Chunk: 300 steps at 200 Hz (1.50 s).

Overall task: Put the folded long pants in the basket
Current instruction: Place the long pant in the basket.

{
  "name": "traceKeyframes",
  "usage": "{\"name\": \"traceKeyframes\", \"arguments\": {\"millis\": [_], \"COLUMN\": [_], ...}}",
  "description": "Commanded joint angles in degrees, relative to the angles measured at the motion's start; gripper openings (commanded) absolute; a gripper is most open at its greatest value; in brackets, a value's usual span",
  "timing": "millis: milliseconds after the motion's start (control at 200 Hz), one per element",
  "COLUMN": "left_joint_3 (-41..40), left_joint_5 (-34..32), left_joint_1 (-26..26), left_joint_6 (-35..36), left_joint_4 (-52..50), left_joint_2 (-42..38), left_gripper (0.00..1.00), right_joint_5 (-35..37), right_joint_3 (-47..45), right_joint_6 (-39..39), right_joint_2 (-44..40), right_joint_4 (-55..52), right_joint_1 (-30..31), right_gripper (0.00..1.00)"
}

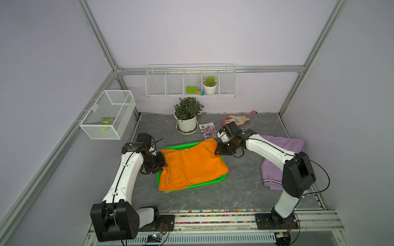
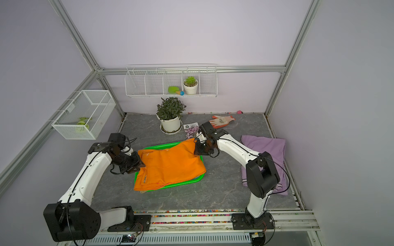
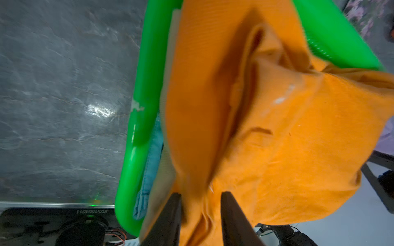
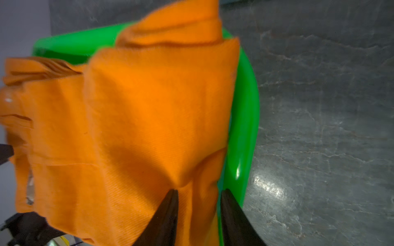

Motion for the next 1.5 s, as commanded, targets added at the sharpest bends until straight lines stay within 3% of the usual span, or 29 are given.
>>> {"name": "traceKeyframes", "arguments": {"millis": [0,130,235,290,400,670,745,955,1080,1210,1300,1420,1495], "left_joint_3": [5.4,6.6,2.2,0.2,-2.6,-12.0,-13.5,-15.6,-16.5,-17.0,-16.9,-17.4,-17.3], "left_joint_5": [-3.7,0.5,14.6,18.6,17.2,17.2,15.3,11.1,9.6,8.9,8.6,8.8,9.3], "left_joint_1": [0.1,0.1,-0.5,-2.6,-6.8,-7.0,-7.0,-7.0,-7.0,-7.0,-7.0,-7.0,-7.0], "left_joint_6": [0.0,0.6,2.0,2.0,0.5,-1.1,-1.3,-1.2,-0.8,-0.9,-0.8,-0.7,-0.9], "left_joint_4": [-3.1,-3.3,3.0,5.8,7.4,10.0,9.3,7.9,7.1,6.9,6.6,6.5,6.9], "left_joint_2": [-2.6,-2.4,-4.3,-4.8,-4.3,-6.6,-6.6,-6.1,-6.3,-6.6,-7.1,-7.6,-7.7], "left_gripper": [0.41,0.41,0.34,0.32,0.27,0.22,0.22,0.20,0.20,0.21,0.21,0.23,0.25], "right_joint_5": [-2.6,-5.2,-5.0,-4.3,-2.7,-2.8,-4.1,-6.3,-7.5,-6.8,-5.5,-2.5,-0.6], "right_joint_3": [3.3,7.9,11.0,12.3,16.1,19.6,19.9,21.5,23.6,25.3,27.3,24.0,20.9], "right_joint_6": [-2.5,-3.6,-3.8,-4.2,-4.9,-5.6,-5.5,-5.0,-6.5,-6.3,-7.3,-8.1,-8.1], "right_joint_2": [-1.4,2.7,6.7,8.8,12.8,17.5,17.7,17.1,17.9,20.5,21.3,16.9,12.6], "right_joint_4": [2.3,1.9,2.1,2.5,0.6,-2.0,-1.5,1.3,3.0,4.4,2.2,4.3,4.4], "right_joint_1": [-2.3,-2.4,-2.5,-2.5,-2.5,-2.5,-2.4,-2.4,-2.5,-3.0,-2.9,-2.9,-2.9], "right_gripper": [0.47,0.51,0.53,0.54,0.54,0.54,0.47,0.12,0.08,0.21,0.35,0.53,0.59]}}
